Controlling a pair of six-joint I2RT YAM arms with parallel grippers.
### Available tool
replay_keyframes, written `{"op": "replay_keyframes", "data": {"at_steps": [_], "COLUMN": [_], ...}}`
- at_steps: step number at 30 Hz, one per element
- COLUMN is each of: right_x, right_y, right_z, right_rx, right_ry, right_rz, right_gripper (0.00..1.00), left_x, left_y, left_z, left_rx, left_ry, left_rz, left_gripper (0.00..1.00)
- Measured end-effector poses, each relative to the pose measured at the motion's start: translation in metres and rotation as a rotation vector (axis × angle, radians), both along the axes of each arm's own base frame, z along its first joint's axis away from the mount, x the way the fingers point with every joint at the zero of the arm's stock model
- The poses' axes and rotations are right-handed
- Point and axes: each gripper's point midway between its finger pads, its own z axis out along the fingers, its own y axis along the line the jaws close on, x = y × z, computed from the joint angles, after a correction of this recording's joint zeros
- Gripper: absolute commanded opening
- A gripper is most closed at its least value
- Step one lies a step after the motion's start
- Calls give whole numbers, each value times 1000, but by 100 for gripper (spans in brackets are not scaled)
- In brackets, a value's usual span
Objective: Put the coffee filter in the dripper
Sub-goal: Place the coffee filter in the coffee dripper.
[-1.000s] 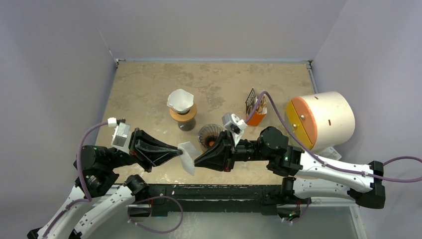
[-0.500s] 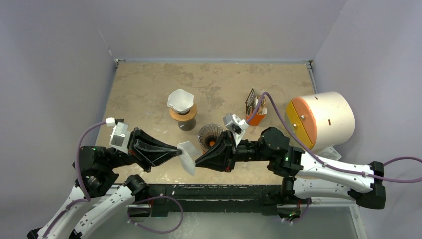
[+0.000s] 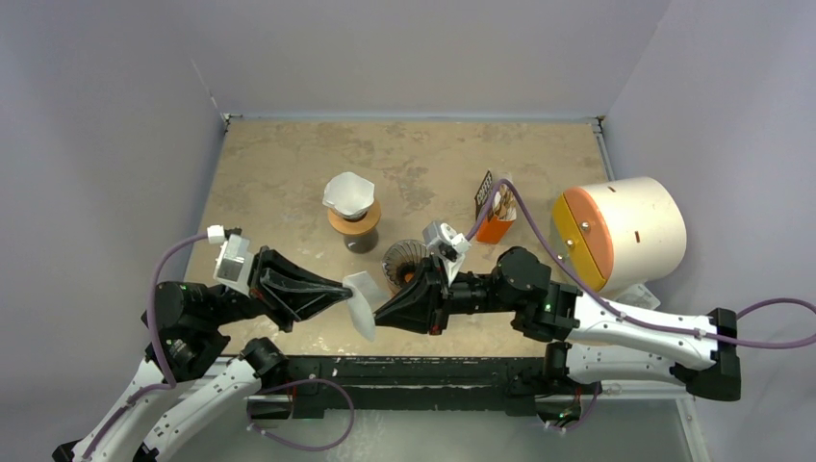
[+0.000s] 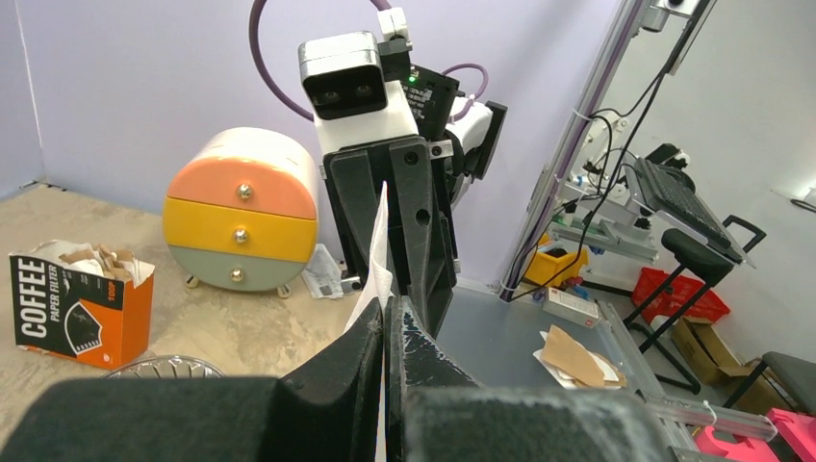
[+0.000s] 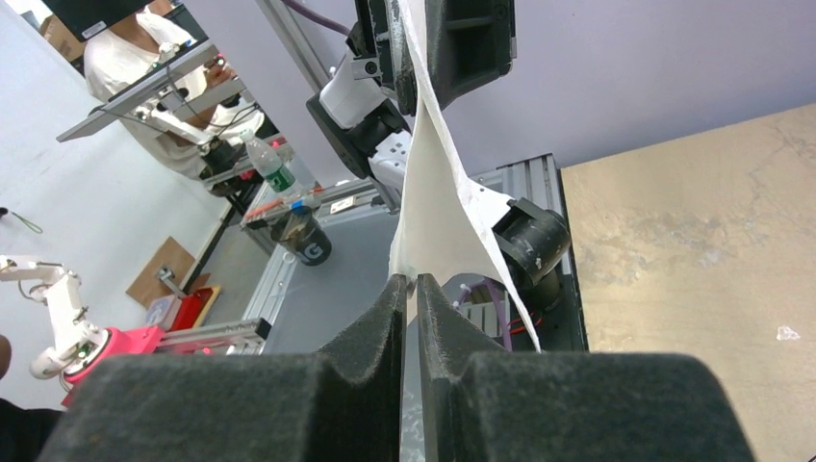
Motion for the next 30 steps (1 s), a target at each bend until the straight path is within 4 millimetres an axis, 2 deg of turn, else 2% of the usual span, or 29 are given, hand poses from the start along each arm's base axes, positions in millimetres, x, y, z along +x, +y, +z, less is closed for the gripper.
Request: {"op": "replay_keyframes", "data": {"at_steps": [30], "right_x": [-6], "right_y": [11], "right_z": [-3], "right_rx": [-25], "right_ry": [2], "right_rz": [23], "right_gripper": [9], "left_x": [8], "left_y": [3], "left_z": [-19], "left_rx": [61], "left_ry": [21], "left_rz": [61], "left_gripper": [0]}}
